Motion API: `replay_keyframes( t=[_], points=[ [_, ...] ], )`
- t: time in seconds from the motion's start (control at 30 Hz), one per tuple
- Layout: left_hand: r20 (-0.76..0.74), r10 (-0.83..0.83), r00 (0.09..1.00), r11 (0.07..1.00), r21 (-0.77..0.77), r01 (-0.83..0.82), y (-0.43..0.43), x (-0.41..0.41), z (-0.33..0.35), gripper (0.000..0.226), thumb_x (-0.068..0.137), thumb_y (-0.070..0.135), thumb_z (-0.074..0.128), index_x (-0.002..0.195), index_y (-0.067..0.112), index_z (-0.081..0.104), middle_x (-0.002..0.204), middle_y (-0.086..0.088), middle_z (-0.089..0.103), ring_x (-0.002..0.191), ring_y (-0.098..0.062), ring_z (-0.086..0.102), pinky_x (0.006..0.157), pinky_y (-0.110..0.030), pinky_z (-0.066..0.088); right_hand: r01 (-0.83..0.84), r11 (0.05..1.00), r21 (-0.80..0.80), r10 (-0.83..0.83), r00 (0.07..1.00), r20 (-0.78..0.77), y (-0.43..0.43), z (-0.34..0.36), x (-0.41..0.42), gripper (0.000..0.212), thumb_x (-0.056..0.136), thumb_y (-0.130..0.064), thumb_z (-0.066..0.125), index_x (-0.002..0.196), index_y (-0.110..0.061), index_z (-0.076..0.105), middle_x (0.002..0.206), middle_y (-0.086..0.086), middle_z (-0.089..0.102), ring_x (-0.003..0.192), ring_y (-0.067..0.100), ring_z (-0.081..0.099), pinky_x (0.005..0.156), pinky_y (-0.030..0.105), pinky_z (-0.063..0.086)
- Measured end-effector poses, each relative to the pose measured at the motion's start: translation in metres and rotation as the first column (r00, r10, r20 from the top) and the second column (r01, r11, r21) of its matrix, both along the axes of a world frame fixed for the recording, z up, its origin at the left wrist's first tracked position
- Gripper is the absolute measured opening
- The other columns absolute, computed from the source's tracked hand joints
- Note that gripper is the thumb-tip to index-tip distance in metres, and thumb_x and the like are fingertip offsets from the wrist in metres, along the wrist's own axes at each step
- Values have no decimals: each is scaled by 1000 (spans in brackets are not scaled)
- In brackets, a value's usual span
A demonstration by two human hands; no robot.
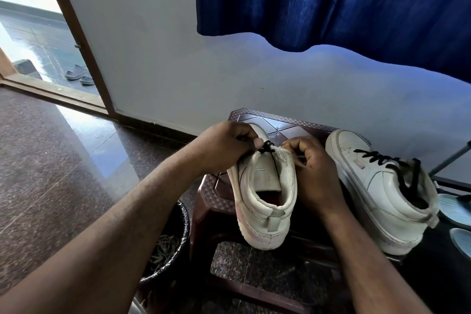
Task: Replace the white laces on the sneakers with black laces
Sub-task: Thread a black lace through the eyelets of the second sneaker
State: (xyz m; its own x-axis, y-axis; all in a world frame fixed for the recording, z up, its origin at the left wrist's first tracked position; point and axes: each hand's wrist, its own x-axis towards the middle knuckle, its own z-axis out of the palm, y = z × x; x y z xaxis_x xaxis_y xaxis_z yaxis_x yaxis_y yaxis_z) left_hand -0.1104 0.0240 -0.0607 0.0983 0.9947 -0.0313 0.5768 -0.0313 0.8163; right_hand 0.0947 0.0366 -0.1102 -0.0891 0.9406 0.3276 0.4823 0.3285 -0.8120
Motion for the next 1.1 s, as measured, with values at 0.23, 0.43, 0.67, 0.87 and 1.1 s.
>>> replay_keyframes(
  t=[0.23, 0.43, 0.67, 0.87, 1.1],
  points=[
    [88, -4, 996, 997, -73, 10, 4, -1, -6, 33, 92, 46, 73, 91, 12, 77, 92, -20, 72, 72, -16, 55, 73, -33, 46, 74, 997, 11, -75, 992, 102, 0, 1, 0, 7, 94, -21, 73, 92, -15, 73, 100, -4, 64, 94, 16, 63, 83, 28, 48],
    [191, 57, 980, 993, -116, -35, 9, 0, -13, 27, 94, 33, 74, 90, 6, 75, 76, -7, 61, 71, -19, 50, 72, -36, 41, 20, 999, 46, -22, 998, 51, -2, 4, 3, 4, 90, -19, 77, 91, -23, 74, 108, -12, 63, 100, 11, 64, 88, 26, 50],
    [272, 103, 957, 982, -180, -55, 5, 2, -9, 25, 94, 32, 76, 90, 7, 78, 75, -5, 62, 69, -18, 50, 72, -34, 41, -48, 999, 1, 48, 999, -16, -1, 4, 2, 12, 92, -15, 75, 87, -26, 72, 118, -15, 60, 104, 6, 62, 83, 14, 46],
    [261, 108, 959, 989, -130, -76, 8, 0, -12, 29, 83, 41, 86, 84, 12, 80, 79, -14, 72, 69, -18, 57, 73, -35, 46, -51, 998, 29, 51, 999, 5, 5, -1, 2, 10, 93, -15, 76, 87, -22, 72, 114, -14, 62, 105, 5, 61, 90, 26, 50],
    [250, 51, 967, 995, -101, -27, 11, -9, -16, 10, 90, 29, 82, 88, 19, 82, 91, -9, 79, 78, -13, 64, 84, -38, 55, -50, 999, 8, 50, 998, 25, 5, 0, 11, 13, 89, -18, 79, 82, -24, 70, 111, -15, 62, 103, 12, 64, 80, 19, 50]
  ],
)
